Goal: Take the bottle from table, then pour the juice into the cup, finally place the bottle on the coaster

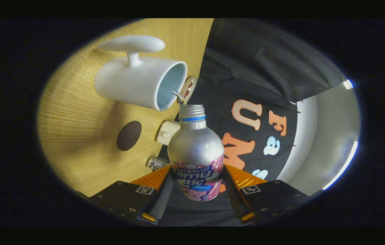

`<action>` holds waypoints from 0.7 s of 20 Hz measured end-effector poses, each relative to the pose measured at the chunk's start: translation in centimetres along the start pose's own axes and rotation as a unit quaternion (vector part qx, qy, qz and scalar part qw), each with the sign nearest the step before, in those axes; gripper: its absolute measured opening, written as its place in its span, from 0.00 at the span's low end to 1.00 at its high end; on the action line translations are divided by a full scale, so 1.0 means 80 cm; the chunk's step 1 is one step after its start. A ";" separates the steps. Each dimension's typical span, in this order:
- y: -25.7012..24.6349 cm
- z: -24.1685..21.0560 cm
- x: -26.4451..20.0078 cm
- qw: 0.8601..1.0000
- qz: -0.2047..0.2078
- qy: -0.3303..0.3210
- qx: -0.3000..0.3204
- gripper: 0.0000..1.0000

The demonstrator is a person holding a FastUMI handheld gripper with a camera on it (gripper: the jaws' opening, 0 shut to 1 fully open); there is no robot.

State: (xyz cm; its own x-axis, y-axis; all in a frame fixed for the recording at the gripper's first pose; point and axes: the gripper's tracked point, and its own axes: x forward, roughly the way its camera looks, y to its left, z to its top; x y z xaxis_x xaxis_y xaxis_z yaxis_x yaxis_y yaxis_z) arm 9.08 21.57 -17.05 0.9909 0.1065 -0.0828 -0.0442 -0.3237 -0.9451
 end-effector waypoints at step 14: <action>-0.027 0.000 0.004 0.999 -0.015 -0.013 -0.034 0.77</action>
State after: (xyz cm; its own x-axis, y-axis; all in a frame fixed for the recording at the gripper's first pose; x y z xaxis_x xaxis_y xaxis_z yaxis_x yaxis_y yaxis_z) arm 9.52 22.28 -15.02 0.9879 0.1416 -0.0633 -0.0043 -0.3830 -0.9238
